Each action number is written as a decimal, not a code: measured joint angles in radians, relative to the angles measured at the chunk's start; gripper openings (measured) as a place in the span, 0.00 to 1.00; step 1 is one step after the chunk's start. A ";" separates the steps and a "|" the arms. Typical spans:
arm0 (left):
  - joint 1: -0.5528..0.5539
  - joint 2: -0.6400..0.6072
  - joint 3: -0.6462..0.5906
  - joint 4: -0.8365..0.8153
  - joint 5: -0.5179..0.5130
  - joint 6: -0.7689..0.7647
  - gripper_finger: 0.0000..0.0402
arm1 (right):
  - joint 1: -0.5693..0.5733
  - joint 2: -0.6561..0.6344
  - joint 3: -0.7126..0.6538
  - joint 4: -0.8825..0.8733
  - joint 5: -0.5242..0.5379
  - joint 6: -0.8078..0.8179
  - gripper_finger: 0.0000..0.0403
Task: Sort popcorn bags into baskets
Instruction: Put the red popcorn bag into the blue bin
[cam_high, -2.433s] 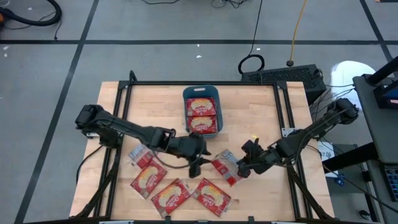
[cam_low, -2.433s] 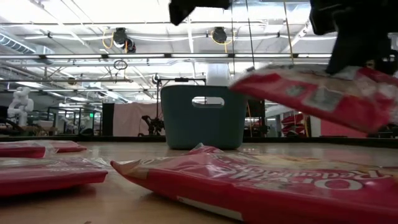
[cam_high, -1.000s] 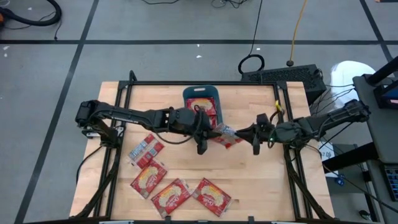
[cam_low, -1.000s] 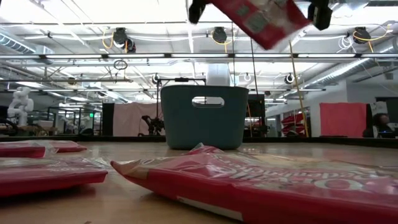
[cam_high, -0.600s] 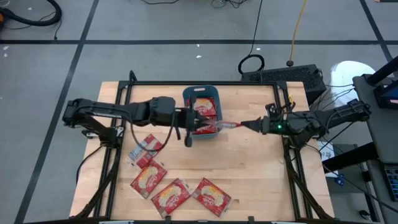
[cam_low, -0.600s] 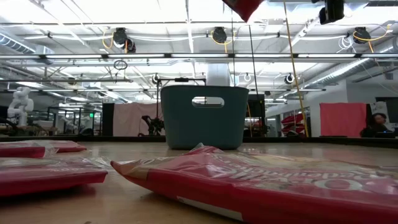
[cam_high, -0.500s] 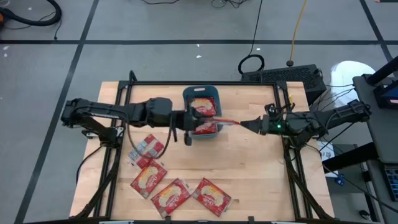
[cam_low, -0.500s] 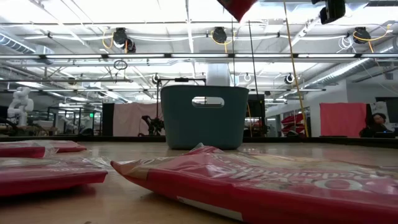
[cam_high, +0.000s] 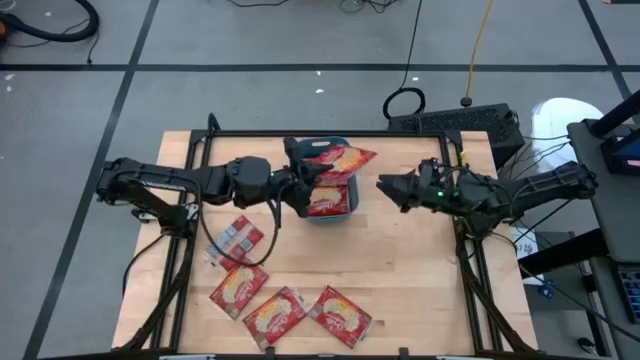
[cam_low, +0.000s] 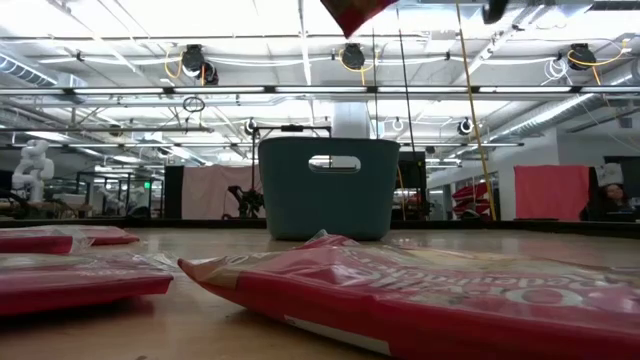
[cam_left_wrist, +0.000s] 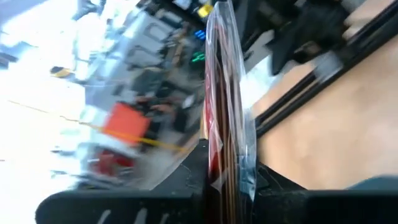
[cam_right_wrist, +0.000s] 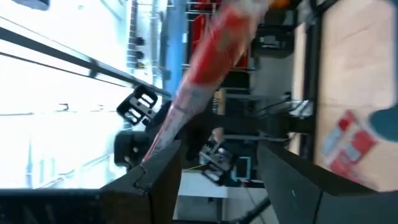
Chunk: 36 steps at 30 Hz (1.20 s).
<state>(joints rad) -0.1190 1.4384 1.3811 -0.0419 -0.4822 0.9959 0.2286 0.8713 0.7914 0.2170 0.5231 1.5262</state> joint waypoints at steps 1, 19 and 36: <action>-0.014 0.000 0.000 0.020 -0.045 0.048 0.09 | -0.004 0.017 0.000 0.030 -0.002 -0.002 0.50; -0.056 0.015 0.001 -0.009 -0.165 0.067 0.09 | -0.114 0.260 0.000 0.460 0.001 0.154 0.51; -0.033 0.050 0.001 -0.084 -0.127 0.034 0.11 | -0.208 0.343 -0.001 0.526 -0.057 0.074 0.25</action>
<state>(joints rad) -0.1516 1.4881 1.3823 -0.1259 -0.6089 1.0295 0.0204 1.2148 0.7906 0.7433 0.4661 1.5998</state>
